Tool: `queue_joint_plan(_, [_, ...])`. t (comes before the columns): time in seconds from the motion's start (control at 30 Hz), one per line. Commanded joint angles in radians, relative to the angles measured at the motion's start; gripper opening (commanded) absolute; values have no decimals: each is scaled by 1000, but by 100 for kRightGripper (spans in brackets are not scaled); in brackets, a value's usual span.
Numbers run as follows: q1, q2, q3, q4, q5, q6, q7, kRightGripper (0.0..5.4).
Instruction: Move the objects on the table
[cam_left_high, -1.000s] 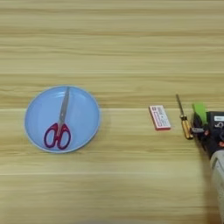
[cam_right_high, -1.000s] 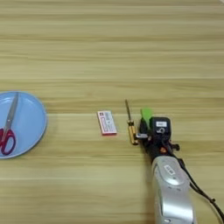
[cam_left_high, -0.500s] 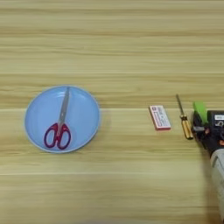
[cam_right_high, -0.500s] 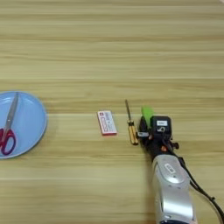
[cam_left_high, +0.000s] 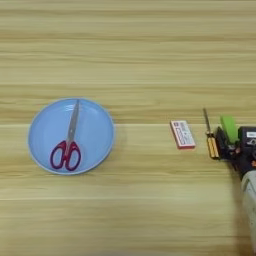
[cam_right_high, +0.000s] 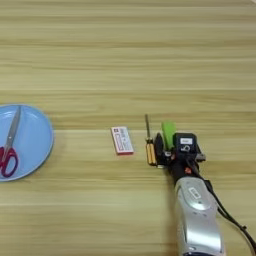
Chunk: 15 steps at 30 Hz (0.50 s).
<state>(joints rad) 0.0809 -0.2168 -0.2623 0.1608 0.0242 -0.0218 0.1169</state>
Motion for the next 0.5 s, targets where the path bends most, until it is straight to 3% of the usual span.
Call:
queue_joint_plan(0.03, [-25, -18, -1, -74, 9, -1, -8, 400])
queue_joint_plan(0.43, [-23, -17, -3, -101, 12, 9, -7, 537])
queue_joint_plan(0.5, [-22, -18, -4, -106, 12, 11, -8, 537])
